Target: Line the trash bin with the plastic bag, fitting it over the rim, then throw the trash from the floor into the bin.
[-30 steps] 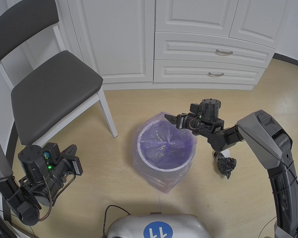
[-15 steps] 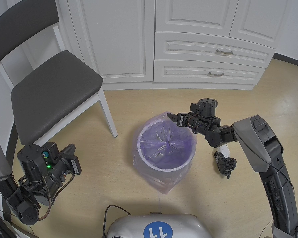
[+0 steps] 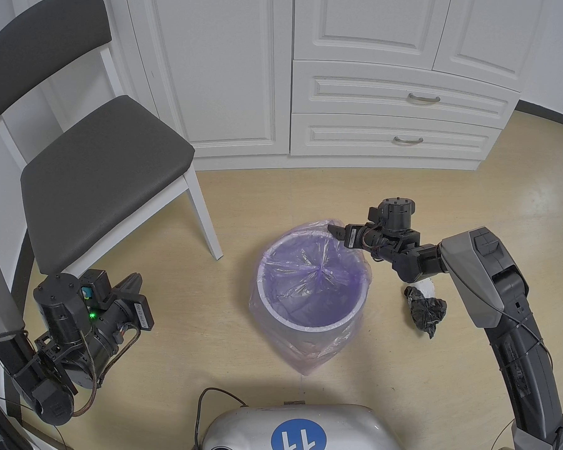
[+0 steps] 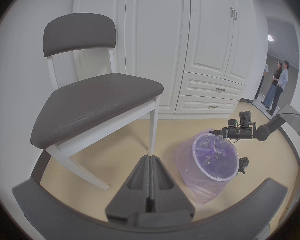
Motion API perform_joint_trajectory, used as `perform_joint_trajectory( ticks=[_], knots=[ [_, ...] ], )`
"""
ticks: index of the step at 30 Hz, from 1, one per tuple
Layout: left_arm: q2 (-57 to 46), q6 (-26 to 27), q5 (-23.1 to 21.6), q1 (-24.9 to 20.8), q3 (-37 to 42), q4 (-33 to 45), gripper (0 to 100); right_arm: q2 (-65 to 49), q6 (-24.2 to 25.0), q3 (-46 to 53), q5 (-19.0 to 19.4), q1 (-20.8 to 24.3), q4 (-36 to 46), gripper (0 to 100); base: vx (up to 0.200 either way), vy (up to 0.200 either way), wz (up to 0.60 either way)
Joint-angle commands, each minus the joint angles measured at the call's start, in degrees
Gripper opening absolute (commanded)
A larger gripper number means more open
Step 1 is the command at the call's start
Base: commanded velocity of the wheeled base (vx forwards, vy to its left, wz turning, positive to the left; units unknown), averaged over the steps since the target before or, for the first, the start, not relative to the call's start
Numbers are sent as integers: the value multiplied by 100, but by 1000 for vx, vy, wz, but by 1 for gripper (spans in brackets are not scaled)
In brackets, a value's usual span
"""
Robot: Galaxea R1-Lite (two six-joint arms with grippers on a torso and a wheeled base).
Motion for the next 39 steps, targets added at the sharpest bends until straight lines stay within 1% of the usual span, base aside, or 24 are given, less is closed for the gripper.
perform_joint_trajectory(
  ticks=[1,5,8,10,11,13,14,15,16,17,20,22,31,39],
  knots=[
    [34,-6,2,-9,1,-6,0,-42,55,-4,4,-36,-14,100,0,0,0],
    [17,-6,2,-9,1,-6,0,-244,274,-4,-5,-18,-5,100,0,0,0],
    [17,-6,2,-9,1,-6,0,-516,301,118,4,-18,48,100,0,0,0],
    [17,-6,-7,-18,9,-6,0,-719,301,329,22,-27,197,100,0,0,0],
    [17,-6,-7,-26,9,-6,0,-1000,301,575,118,-18,426,100,0,0,0],
    [17,-6,-7,-26,9,-6,0,-1000,301,575,118,-18,426,100,0,0,0],
    [17,2,-7,-35,36,-6,0,-1430,301,1040,531,-53,654,100,0,0,0],
    [17,-6,-7,-35,36,-6,0,-1457,301,1084,575,-62,663,100,0,0,0],
    [8,-6,-7,-35,53,-6,0,-1553,301,1225,760,-115,654,100,0,0,0],
    [8,-6,-7,-35,53,-6,0,-1553,301,1225,760,-115,654,100,0,0,0],
    [8,-6,-7,-35,71,-6,0,-1553,195,1427,953,-194,742,100,0,0,0],
    [8,-6,-16,-35,88,-6,0,-1474,151,1357,1041,-212,742,100,0,0,0],
    [17,-6,-16,-35,88,-6,0,-1035,186,821,1032,-326,760,100,0,0,0],
    [17,-6,-16,-35,88,-6,0,-692,142,601,1024,-344,883,100,0,0,0]
  ],
)
